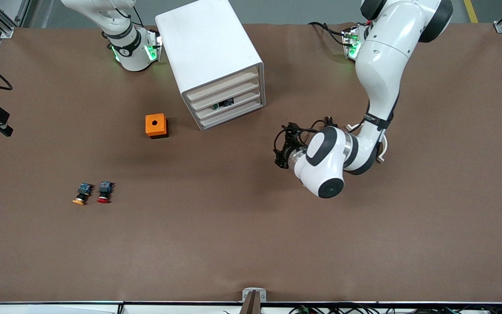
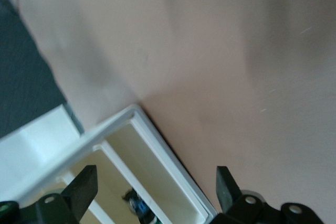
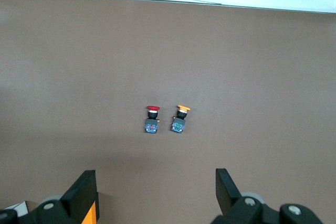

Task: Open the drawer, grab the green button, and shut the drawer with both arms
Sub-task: 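Grasp the drawer front with the left gripper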

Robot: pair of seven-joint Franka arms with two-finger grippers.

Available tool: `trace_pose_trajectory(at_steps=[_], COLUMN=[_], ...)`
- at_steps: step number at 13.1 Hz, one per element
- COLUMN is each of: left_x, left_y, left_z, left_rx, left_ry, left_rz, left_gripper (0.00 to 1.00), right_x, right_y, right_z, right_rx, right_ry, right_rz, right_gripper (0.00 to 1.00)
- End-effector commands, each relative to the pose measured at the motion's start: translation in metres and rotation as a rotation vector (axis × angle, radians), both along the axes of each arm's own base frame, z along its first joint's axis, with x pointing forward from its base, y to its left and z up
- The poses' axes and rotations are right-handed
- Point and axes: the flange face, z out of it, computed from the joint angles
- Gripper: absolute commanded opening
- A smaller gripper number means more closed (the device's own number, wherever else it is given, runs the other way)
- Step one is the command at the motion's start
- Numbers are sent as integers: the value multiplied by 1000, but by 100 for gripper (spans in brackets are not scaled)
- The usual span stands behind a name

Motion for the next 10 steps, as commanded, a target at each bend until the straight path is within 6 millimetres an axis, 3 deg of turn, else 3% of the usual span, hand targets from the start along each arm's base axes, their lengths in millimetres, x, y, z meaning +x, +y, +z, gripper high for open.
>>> trace_pose_trajectory(at_steps=[1,3,5,6,8,10], left_x=[-12,-28,-39,-42,-59,-76], left_y=[-26,-40,-51,-54,-64,-69], left_z=[-17,-43,-56,-58,-63,-71], left_rx=[32,114,134,129,112,125], left_ry=[138,256,335,371,456,510], left_rz=[101,178,221,241,217,174], left_gripper=[99,99,99,93,70,63], right_x=[2,2,2,2,2,2], right_y=[-3,-3,-3,-3,-3,-3], right_z=[3,3,3,3,3,3], right_rx=[0,0,0,0,0,0], right_ry=[-2,-2,-2,-2,-2,-2], right_rz=[-9,-9,-9,-9,-9,-9], right_gripper=[100,100,100,100,100,100])
